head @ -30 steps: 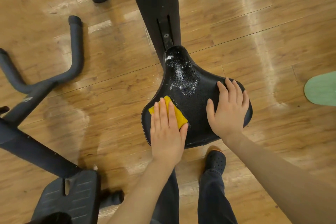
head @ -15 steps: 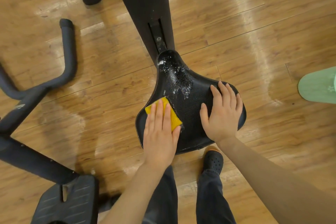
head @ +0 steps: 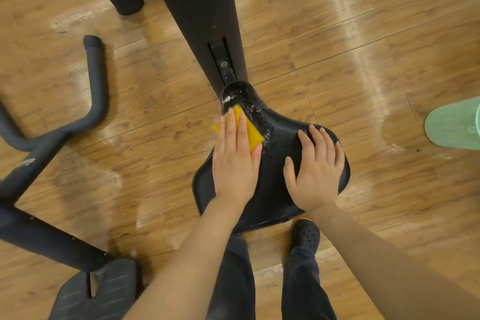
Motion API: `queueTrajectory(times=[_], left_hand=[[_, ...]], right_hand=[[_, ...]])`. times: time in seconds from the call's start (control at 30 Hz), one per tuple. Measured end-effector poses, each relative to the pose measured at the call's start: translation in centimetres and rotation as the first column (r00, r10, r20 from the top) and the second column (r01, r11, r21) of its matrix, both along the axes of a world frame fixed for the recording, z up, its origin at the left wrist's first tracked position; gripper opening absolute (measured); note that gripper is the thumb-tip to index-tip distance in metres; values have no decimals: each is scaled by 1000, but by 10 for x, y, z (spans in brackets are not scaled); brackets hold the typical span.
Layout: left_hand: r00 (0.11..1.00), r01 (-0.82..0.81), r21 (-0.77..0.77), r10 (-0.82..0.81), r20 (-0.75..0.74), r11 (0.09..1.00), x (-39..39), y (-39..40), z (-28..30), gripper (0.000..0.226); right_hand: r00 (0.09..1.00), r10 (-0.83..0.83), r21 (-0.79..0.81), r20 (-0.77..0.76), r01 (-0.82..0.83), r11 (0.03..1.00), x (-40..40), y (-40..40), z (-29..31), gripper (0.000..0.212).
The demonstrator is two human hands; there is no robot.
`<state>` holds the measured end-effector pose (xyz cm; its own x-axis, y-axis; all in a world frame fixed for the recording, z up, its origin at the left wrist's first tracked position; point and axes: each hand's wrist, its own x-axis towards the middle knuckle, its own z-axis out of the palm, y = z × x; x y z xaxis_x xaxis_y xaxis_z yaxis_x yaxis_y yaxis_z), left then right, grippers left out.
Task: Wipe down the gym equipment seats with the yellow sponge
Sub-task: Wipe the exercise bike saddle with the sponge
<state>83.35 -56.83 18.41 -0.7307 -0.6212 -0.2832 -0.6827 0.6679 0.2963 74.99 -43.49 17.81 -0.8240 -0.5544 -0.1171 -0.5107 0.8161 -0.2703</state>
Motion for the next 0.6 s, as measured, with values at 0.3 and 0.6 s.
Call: queueTrajectory(times=[0.3, 0.6], left_hand=[[998, -54, 69, 56, -26, 996, -5, -7, -1, 67], [981, -124, 228, 153, -116, 966, -36, -46, 2, 66]], right_hand=[[1000, -2, -13, 2, 2, 1000, -1, 1, 0, 55], [1000, -5, -22, 8, 5, 1000, -1, 1, 0, 55]])
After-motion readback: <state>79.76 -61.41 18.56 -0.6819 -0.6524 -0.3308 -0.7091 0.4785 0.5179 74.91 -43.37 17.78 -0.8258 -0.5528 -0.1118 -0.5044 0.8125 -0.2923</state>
